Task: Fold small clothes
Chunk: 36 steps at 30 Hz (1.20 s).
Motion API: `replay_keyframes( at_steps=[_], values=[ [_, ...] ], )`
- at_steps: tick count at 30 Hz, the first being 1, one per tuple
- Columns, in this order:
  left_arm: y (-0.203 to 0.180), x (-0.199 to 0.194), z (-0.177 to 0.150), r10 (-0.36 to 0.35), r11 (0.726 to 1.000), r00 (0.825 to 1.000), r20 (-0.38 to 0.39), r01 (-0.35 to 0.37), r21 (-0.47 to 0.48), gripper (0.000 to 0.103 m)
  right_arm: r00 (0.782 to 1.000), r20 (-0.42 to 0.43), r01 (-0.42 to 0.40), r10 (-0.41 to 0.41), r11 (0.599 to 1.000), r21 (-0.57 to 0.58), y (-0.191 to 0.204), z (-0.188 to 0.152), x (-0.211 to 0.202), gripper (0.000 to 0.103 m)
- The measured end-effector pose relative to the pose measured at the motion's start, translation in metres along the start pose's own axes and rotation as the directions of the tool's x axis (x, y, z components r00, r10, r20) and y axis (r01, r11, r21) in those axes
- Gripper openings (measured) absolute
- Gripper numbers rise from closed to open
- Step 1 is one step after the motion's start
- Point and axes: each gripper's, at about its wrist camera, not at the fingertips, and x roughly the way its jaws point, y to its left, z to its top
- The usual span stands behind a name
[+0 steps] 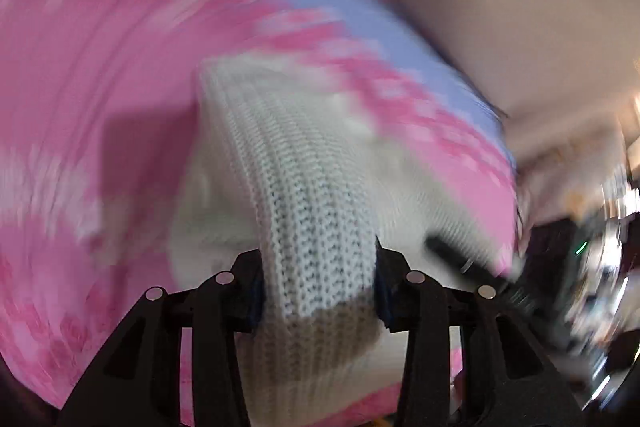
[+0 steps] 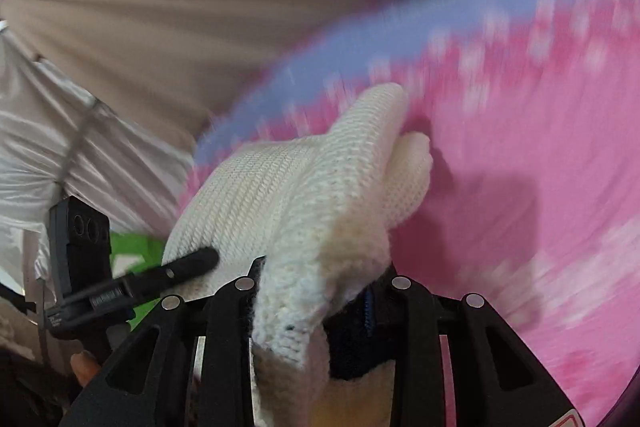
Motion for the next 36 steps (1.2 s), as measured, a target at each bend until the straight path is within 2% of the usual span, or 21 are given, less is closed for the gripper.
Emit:
replay_keyframes(
  at_steps=[1,2,5,7,11,12,14,15,16,18,20,22,23,24,26,27,28,30,31,34,36],
  values=[
    [0.016,-0.003,0.0,-0.046,0.999,0.999,0.01,0.046,-0.022,0.04,0.998,-0.068,-0.007,0.008,1.0,0.015,-0.001,-0.01,0.026,0.028],
    [0.027,-0.009,0.002,-0.058,0.998,0.998,0.018,0.058,-0.022,0.04,0.996,-0.086,-0.008,0.009,1.0,0.015,0.003,-0.019,0.034,0.032],
    [0.032,-0.024,0.008,-0.045,0.998,0.998,0.032,0.043,0.051,0.041,0.998,-0.057,-0.038,0.038,0.999,-0.004,0.018,-0.037,0.029,0.055],
    [0.041,-0.029,0.013,-0.063,0.997,0.998,0.026,0.061,0.056,0.04,0.997,-0.042,-0.057,0.057,0.998,0.007,0.016,-0.046,0.021,0.067],
    [0.069,-0.031,0.025,-0.101,0.994,0.995,0.013,0.101,0.035,0.04,0.993,-0.068,-0.087,0.095,0.99,0.108,-0.003,-0.05,0.041,0.071],
    [0.077,-0.032,0.029,-0.108,0.994,0.994,0.003,0.108,0.024,0.04,0.992,-0.075,-0.094,0.104,0.988,0.122,0.001,-0.047,0.048,0.069],
    [0.089,-0.037,0.033,-0.125,0.992,0.992,-0.001,0.125,0.005,0.04,0.991,-0.083,-0.099,0.105,0.992,0.074,0.031,-0.032,0.061,0.028],
    [0.093,-0.042,0.035,-0.122,0.993,0.993,0.006,0.122,0.004,0.041,0.996,-0.059,-0.069,0.07,0.997,0.017,0.057,-0.024,0.056,0.026],
    [0.1,-0.049,0.038,-0.124,0.992,0.992,0.021,0.124,-0.002,0.041,0.996,-0.035,-0.085,0.083,0.996,-0.036,0.08,-0.016,0.05,0.022],
    [0.121,-0.064,0.044,-0.139,0.989,0.989,0.044,0.141,-0.034,0.041,0.982,0.005,-0.187,0.189,0.976,-0.112,0.128,0.001,0.032,0.019],
    [0.148,-0.079,0.049,-0.171,0.982,0.983,0.068,0.176,-0.071,0.051,0.964,0.008,-0.26,0.266,0.947,-0.188,0.173,0.012,0.021,0.017],
    [0.162,-0.088,0.053,-0.114,0.99,0.991,0.07,0.119,-0.074,0.059,0.956,-0.02,-0.286,0.291,0.924,-0.255,0.21,0.014,0.031,0.017],
    [0.168,-0.092,0.055,-0.05,0.997,0.997,0.066,0.054,-0.06,0.059,0.96,-0.031,-0.277,0.279,0.922,-0.271,0.216,0.013,0.043,0.017],
    [0.174,-0.096,0.056,-0.019,0.998,0.998,0.059,0.022,-0.054,0.059,0.973,-0.051,-0.232,0.227,0.927,-0.294,0.216,0.007,0.066,0.017],
    [0.182,-0.108,0.057,-0.027,0.997,0.997,0.069,0.032,-0.07,0.069,0.988,-0.097,-0.141,0.117,0.947,-0.288,0.206,0.003,0.105,0.023],
    [0.184,-0.115,0.056,-0.028,0.997,0.996,0.083,0.034,-0.073,0.072,0.991,-0.136,-0.048,0.013,0.965,-0.256,0.189,-0.004,0.127,0.023],
    [0.181,-0.121,0.055,-0.028,0.998,0.995,0.091,0.033,-0.059,0.073,0.988,-0.152,0.003,-0.037,0.977,-0.214,0.176,-0.009,0.133,0.023],
    [0.169,-0.133,0.048,-0.025,1.0,0.994,0.104,0.023,0.018,0.077,0.994,-0.104,-0.054,0.042,0.991,-0.122,0.154,-0.019,0.112,0.024],
    [0.157,-0.136,0.043,-0.016,0.997,0.994,0.112,0.008,0.071,0.083,0.997,-0.057,-0.062,0.056,0.994,-0.095,0.144,-0.025,0.095,0.031],
    [0.146,-0.135,0.037,-0.003,0.988,0.99,0.14,-0.019,0.155,0.09,1.0,0.029,0.001,0.0,0.999,-0.038,0.114,-0.034,0.063,0.064],
    [0.146,-0.121,0.036,0.029,0.985,0.991,0.134,-0.052,0.166,0.09,1.0,-0.009,0.029,-0.029,1.0,-0.01,0.101,-0.034,0.07,0.065]
  ],
)
